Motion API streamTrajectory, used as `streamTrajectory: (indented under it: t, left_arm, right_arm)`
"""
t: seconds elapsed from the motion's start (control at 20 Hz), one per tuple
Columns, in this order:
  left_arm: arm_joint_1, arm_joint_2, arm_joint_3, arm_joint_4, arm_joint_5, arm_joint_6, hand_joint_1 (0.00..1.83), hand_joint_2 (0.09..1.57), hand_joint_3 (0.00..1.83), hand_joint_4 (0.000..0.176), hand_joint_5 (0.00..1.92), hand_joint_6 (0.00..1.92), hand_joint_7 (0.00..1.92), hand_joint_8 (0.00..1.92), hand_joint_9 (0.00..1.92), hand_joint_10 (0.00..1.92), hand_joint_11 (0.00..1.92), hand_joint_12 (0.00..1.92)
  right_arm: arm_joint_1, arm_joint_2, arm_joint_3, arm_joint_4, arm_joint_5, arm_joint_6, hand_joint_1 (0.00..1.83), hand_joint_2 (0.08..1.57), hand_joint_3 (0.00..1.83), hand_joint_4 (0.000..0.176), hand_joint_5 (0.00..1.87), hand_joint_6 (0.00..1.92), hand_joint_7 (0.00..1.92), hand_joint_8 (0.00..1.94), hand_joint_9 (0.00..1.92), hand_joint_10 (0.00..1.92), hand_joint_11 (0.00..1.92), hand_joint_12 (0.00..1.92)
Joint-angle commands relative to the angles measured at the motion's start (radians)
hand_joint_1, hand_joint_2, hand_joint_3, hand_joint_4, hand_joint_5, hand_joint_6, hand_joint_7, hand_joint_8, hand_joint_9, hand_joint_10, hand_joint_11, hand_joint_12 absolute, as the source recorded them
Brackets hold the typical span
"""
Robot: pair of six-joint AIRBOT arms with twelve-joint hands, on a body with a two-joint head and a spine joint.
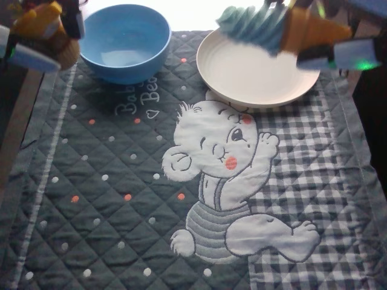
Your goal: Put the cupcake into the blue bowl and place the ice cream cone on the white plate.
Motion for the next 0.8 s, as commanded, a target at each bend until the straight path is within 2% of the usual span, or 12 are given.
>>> streamTrajectory:
  t: [0.0, 0.05, 0.1, 0.2, 0.3, 0.4, 0.5, 0.55, 0.6, 0.65, 0.7, 0.75]
  left_arm:
    - [-0.038, -0.017, 0.018, -0.076, -0.037, 0.005, 1.27, 1.10, 0.00, 0.000, 1.05, 0.57, 1.03, 1.18, 1.04, 1.27, 0.92, 1.68]
    - [-0.044, -0.023, 0.026, -0.075, -0.026, 0.008, 1.27, 1.07, 0.00, 0.000, 1.07, 0.63, 1.12, 0.96, 1.05, 0.88, 0.87, 1.44]
    - [-0.050, -0.029, 0.032, -0.074, -0.017, 0.010, 1.39, 1.05, 0.00, 0.000, 0.96, 1.01, 1.17, 0.49, 1.14, 0.86, 1.02, 0.82]
    - [-0.057, -0.037, 0.041, -0.072, -0.005, 0.011, 1.40, 1.04, 0.00, 0.000, 0.97, 0.96, 1.22, 0.42, 1.13, 0.88, 1.00, 0.79]
    - [-0.084, -0.082, 0.091, -0.067, 0.037, 0.010, 1.40, 1.01, 0.00, 0.000, 1.11, 0.71, 1.31, 0.36, 1.15, 0.84, 0.93, 0.91]
    - [-0.107, -0.165, 0.180, -0.065, 0.107, 0.002, 1.39, 1.05, 0.00, 0.000, 1.01, 0.92, 1.13, 0.67, 1.09, 0.88, 0.96, 0.75]
    - [-0.110, -0.280, 0.304, -0.068, 0.219, -0.003, 1.39, 1.06, 0.00, 0.000, 0.99, 0.97, 1.10, 0.71, 1.09, 0.88, 0.96, 0.72]
    - [-0.098, -0.387, 0.415, -0.068, 0.297, -0.021, 1.39, 1.06, 0.00, 0.000, 0.99, 0.94, 1.09, 0.72, 1.09, 0.91, 0.96, 0.72]
    - [-0.096, -0.440, 0.476, -0.068, 0.330, -0.032, 1.39, 1.07, 0.00, 0.000, 0.98, 0.88, 1.07, 0.81, 1.03, 1.03, 0.83, 0.82]
    - [-0.096, -0.477, 0.514, -0.068, 0.346, -0.043, 1.39, 1.08, 0.00, 0.000, 0.98, 0.88, 1.05, 0.84, 0.99, 1.09, 0.76, 0.93]
    - [-0.096, -0.506, 0.549, -0.069, 0.362, -0.057, 1.39, 1.07, 0.00, 0.000, 0.99, 0.94, 1.08, 0.73, 1.00, 1.07, 0.74, 0.98]
    - [-0.098, -0.524, 0.571, -0.069, 0.376, -0.061, 1.39, 1.07, 0.00, 0.000, 0.99, 0.94, 1.08, 0.73, 1.00, 1.07, 0.74, 0.98]
  right_arm:
    - [0.053, -0.027, 0.028, 0.036, 0.064, -0.015, 1.27, 1.09, 0.00, 0.000, 0.91, 0.96, 1.17, 0.81, 1.21, 0.75, 0.99, 1.42]
    - [0.066, -0.036, 0.037, 0.032, 0.052, -0.016, 1.27, 1.09, 0.00, 0.000, 0.92, 0.94, 1.18, 0.79, 1.23, 0.79, 1.03, 1.43]
    - [0.077, -0.041, 0.045, 0.029, 0.042, -0.016, 1.28, 1.09, 0.00, 0.000, 0.94, 0.84, 1.15, 0.91, 1.25, 0.86, 1.08, 1.46]
    - [0.090, -0.053, 0.058, 0.024, 0.024, -0.016, 1.28, 1.09, 0.00, 0.000, 0.95, 0.82, 1.14, 0.94, 1.28, 0.88, 1.14, 1.42]
    - [0.147, -0.080, 0.103, 0.003, -0.032, -0.016, 1.27, 1.10, 0.00, 0.000, 0.95, 0.82, 1.11, 1.01, 1.28, 0.89, 1.18, 1.40]
    - [0.222, -0.151, 0.184, -0.030, -0.155, -0.016, 1.28, 1.08, 0.00, 0.000, 0.97, 0.79, 1.15, 0.92, 1.29, 0.79, 1.18, 1.31]
    - [0.280, -0.252, 0.297, -0.050, -0.284, -0.025, 1.28, 1.09, 0.00, 0.000, 0.96, 0.78, 1.12, 0.98, 1.29, 0.77, 1.18, 1.31]
    - [0.284, -0.322, 0.384, -0.016, -0.331, -0.025, 1.28, 1.09, 0.00, 0.000, 0.97, 0.82, 1.14, 0.92, 1.29, 0.71, 1.17, 1.26]
    - [0.283, -0.358, 0.427, 0.000, -0.357, -0.025, 1.26, 1.08, 0.00, 0.000, 0.95, 0.93, 1.16, 0.80, 1.32, 0.55, 1.18, 1.14]
    - [0.282, -0.381, 0.454, 0.019, -0.370, -0.025, 1.27, 1.07, 0.00, 0.000, 0.97, 0.89, 1.18, 0.79, 1.36, 0.45, 1.18, 1.13]
    - [0.278, -0.398, 0.474, 0.043, -0.374, -0.025, 1.28, 1.08, 0.00, 0.000, 1.01, 0.74, 1.15, 0.92, 1.36, 0.46, 1.13, 1.24]
    - [0.273, -0.408, 0.481, 0.051, -0.375, -0.025, 1.28, 1.08, 0.00, 0.000, 1.01, 0.74, 1.15, 0.92, 1.36, 0.46, 1.13, 1.24]
